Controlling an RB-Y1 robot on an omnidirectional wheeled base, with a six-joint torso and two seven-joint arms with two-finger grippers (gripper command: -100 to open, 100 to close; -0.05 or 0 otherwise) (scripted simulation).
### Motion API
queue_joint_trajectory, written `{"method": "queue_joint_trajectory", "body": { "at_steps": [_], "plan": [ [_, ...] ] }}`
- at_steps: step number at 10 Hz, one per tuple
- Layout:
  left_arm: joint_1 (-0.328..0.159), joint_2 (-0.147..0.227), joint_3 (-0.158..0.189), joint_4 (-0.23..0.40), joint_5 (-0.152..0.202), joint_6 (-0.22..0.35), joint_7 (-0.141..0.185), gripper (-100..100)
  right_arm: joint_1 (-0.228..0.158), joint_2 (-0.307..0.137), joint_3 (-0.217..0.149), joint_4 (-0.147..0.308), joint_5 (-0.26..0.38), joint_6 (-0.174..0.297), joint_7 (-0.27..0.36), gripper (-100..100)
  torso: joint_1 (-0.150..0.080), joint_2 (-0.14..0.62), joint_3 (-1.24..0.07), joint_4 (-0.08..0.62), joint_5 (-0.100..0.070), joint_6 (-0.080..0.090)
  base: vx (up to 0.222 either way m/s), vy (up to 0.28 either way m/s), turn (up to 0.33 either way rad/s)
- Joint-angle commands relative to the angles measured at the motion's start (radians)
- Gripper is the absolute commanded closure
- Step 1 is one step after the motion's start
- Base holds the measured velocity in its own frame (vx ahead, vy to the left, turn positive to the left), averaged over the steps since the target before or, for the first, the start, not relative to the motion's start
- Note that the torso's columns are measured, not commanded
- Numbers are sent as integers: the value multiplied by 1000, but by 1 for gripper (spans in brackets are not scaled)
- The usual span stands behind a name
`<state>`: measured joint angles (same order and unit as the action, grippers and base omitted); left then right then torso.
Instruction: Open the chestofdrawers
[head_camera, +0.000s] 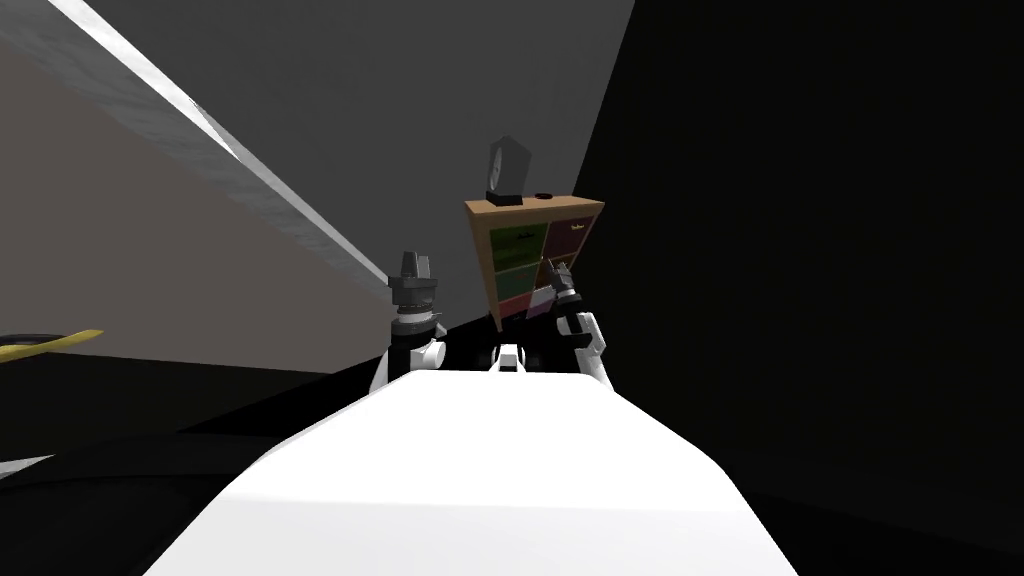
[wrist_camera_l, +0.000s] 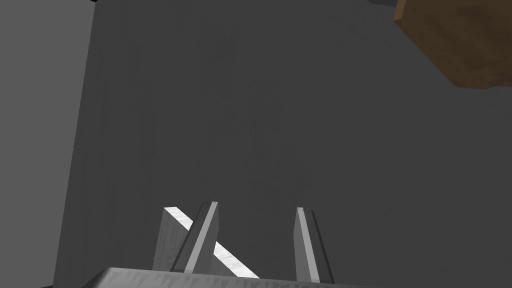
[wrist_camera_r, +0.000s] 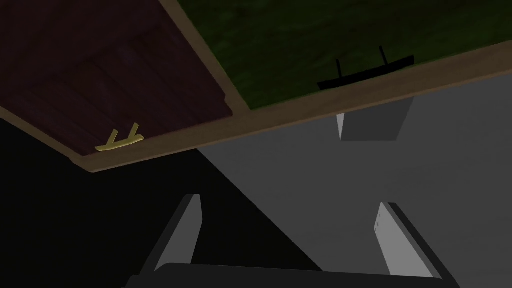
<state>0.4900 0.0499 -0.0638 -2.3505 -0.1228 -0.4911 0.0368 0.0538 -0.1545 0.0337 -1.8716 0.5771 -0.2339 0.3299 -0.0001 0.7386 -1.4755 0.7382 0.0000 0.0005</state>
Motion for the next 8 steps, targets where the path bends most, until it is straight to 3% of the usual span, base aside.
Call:
{"method": "queue_joint_trajectory", "body": {
  "at_steps": [1, 2, 3, 4, 5, 6, 7, 8],
  "plan": [
    [0, 0, 0, 0, 0, 0, 0, 0, -57, -3, -3, 49, 61, 34, 56, -100, 0, -1, -1, 0, 0, -1, -38, -19, 93],
    [0, 0, 0, 0, 0, 0, 0, 0, -95, -9, -6, 91, 101, 65, 98, -100, 0, -2, -1, -1, 0, 0, -56, -18, 155],
    [0, 0, 0, 0, 0, 0, 0, 0, -105, -9, -6, 91, 111, 65, 103, -100, 0, -1, -1, 0, 0, -1, -49, -16, 110],
    [0, 0, 0, 0, 0, 0, 0, 0, -145, -16, -8, 134, 150, 96, 144, -100, 0, -1, 0, 0, 0, 0, -56, -21, 180],
    [0, 0, 0, 0, 0, 0, 0, 0, -152, -16, -8, 134, 160, 96, 149, -100, 0, 0, 0, 0, 0, -1, -50, -25, 93],
    [0, 0, 0, 0, 0, 0, 0, 0, -194, -24, -11, 178, 199, 126, 192, -100, 0, -1, 0, 0, 0, 0, -68, -22, 170],
    [0, 0, 0, 0, 0, 0, 0, 0, -198, -24, -11, 178, 209, 126, 195, -100, 0, 0, 0, 0, 0, -1, -58, -18, 93],
    [0, 0, 0, 0, 0, 0, 0, 0, -242, -33, -13, 221, 248, 155, 237, -100, 0, 0, 0, 0, 0, 0, -55, -18, 177]
  ]
}}
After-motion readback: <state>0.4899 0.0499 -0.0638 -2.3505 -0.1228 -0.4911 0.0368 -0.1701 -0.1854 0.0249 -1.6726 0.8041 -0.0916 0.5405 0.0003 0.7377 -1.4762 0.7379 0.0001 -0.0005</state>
